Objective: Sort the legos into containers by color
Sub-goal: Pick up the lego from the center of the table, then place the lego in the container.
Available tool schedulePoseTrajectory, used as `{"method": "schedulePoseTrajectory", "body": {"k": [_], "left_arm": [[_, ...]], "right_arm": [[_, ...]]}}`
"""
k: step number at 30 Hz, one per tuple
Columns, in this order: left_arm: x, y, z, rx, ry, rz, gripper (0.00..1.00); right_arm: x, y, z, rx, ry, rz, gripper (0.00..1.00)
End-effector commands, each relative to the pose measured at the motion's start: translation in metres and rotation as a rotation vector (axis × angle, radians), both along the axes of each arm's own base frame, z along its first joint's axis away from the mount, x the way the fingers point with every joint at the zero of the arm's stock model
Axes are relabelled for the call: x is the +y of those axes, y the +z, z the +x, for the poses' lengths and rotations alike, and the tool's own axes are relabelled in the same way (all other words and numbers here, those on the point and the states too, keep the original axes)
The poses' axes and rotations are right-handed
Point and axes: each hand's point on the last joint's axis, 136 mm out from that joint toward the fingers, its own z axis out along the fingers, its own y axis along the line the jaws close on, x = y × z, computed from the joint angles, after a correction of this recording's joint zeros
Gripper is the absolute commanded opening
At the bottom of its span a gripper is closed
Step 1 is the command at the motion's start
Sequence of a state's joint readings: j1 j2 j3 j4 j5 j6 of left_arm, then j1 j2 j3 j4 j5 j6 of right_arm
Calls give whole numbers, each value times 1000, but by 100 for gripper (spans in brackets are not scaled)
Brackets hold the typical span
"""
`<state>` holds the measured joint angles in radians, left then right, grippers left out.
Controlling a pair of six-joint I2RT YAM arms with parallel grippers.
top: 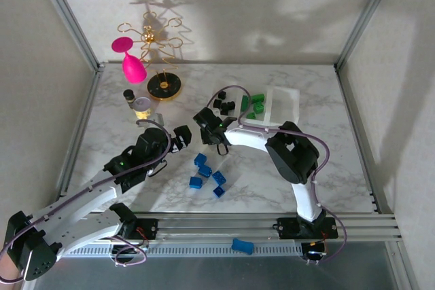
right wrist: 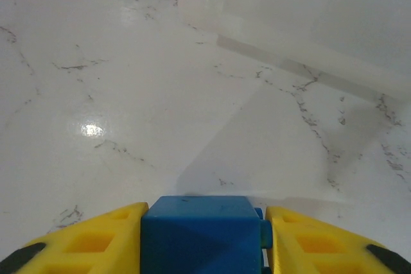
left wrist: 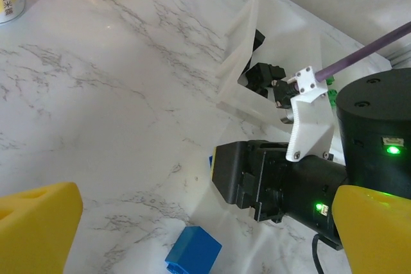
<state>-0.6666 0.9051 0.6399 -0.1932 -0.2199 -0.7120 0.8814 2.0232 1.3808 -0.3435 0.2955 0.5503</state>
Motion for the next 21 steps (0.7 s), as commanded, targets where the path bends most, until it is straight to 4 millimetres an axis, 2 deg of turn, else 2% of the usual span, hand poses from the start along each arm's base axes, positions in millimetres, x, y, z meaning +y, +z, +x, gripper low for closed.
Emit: {"method": "schedulePoseTrajectory", "body": {"k": [1, 6, 10, 14, 21], "left_arm": [[-3, 5, 0, -4, -9, -36, 100], [-13, 17, 2, -27, -48, -66, 100], [-26, 21, 6, -37, -90, -93, 99], [-44, 24, 11, -34, -142, -109, 100], [-75, 30, 19, -41, -214, -129, 100]], "right_arm": [[-11, 34, 2, -51, -17, 26, 40], [-37, 67, 3, -86, -68, 71, 40], [-75, 93, 9, -125, -142, 90, 41], [-127, 109, 22, -162, -245, 83, 41], [-220, 118, 52, -214, -433, 51, 42]]}}
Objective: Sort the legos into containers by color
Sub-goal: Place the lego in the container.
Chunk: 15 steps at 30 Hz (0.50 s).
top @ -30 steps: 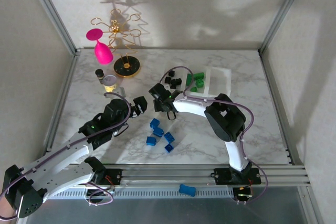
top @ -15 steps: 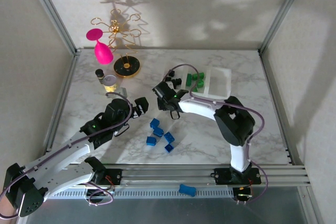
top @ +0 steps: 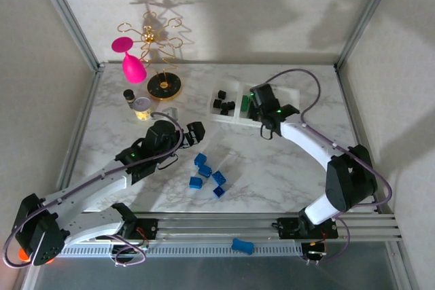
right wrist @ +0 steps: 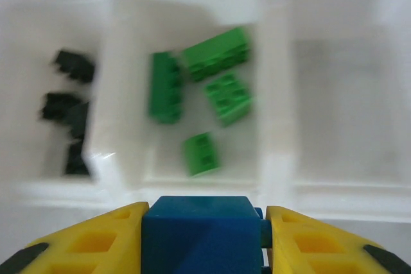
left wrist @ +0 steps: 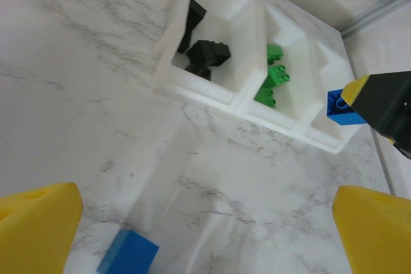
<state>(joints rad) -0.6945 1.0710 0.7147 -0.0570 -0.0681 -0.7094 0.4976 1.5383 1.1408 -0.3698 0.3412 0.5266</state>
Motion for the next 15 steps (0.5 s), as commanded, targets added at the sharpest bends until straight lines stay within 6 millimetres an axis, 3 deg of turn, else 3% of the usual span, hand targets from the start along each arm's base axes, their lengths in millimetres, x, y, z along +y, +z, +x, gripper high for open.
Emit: {"method": "schedulePoseTrajectory", "body": {"k": [1, 6, 15], "left_arm": [[-22, 22, 5, -50, -57, -48, 100], [-40, 23, 8, -49, -88, -52, 100], [-54, 20, 12, -45, -117, -28, 100]], "right_arm": [[-41, -1, 7, -8, -77, -46, 42], [-78, -11, 32, -9, -154, -58, 42], [-95, -33, 82, 13, -188, -92, 42]]}}
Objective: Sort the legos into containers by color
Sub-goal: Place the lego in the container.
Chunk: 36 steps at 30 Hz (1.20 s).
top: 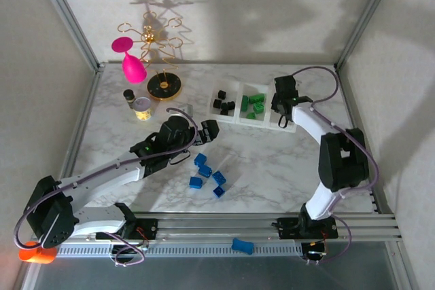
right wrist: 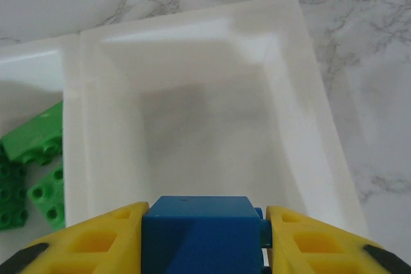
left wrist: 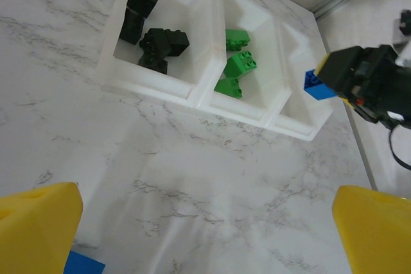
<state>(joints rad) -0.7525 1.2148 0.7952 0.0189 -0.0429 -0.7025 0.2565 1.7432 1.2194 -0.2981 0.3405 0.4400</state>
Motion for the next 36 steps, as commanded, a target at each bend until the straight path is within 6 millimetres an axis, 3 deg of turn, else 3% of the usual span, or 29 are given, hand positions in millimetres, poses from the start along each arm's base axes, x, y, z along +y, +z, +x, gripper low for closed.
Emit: {"method": "schedulePoseTrajectory", "body": {"k": [1, 7, 10, 17, 27, 36], "left_arm": [[-10, 19, 2, -41, -33, -18, 100], [-5, 19, 2, -50, -20, 3, 100], [-1, 20, 2, -57, -8, 21, 100], [2, 22, 2, -65, 0, 33, 100], [32, 7, -10, -41, 73, 98, 100], [63, -20, -27, 6, 157, 121, 100]], "right_arm": [[-9, 9, 26, -44, -11, -22, 43], [-16, 3, 45, -29, -19, -59, 54], [-12, 10, 48, -50, 0, -52, 61], [5, 30, 37, -65, 57, 11, 65], [77, 38, -40, -34, 243, 64, 71], [161, 20, -117, 43, 434, 112, 75]]}}
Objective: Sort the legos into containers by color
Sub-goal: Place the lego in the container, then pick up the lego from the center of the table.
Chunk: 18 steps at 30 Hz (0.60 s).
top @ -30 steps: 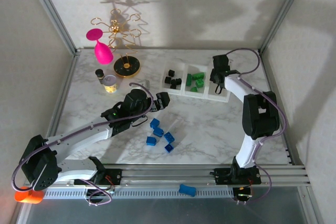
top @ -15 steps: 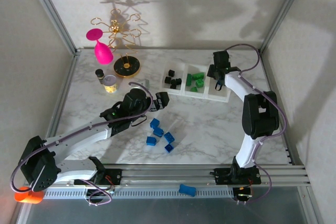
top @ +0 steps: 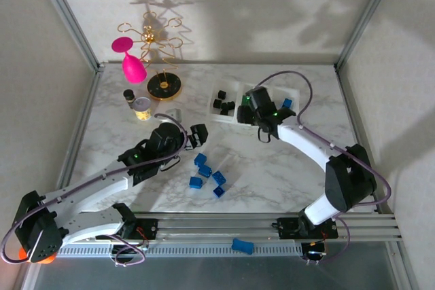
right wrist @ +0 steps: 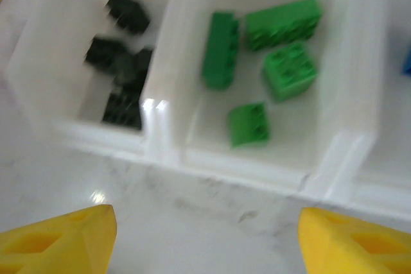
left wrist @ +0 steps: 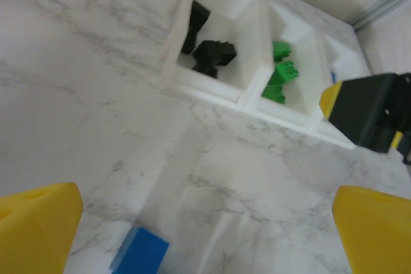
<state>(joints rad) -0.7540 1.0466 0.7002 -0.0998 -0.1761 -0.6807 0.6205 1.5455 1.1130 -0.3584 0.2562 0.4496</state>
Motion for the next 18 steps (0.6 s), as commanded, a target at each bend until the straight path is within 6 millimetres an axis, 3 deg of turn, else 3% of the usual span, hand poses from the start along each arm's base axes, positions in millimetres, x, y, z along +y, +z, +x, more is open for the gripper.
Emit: {"method": "schedulePoseTrajectory", "body": {"k": [1, 8, 12, 18], "left_arm": [[18, -15, -9, 30, 65, 23, 100], [46, -23, -20, 47, 148, 49, 99], [59, -28, -27, 63, 186, 52, 100], [77, -30, -34, 58, 252, 36, 100]], "right_arm": [[26, -11, -34, 54, 61, 30, 76], [96, -33, -92, 108, 256, 57, 80], [123, -50, -112, 111, 341, 34, 83], [157, -65, -125, 108, 456, 35, 86]]}}
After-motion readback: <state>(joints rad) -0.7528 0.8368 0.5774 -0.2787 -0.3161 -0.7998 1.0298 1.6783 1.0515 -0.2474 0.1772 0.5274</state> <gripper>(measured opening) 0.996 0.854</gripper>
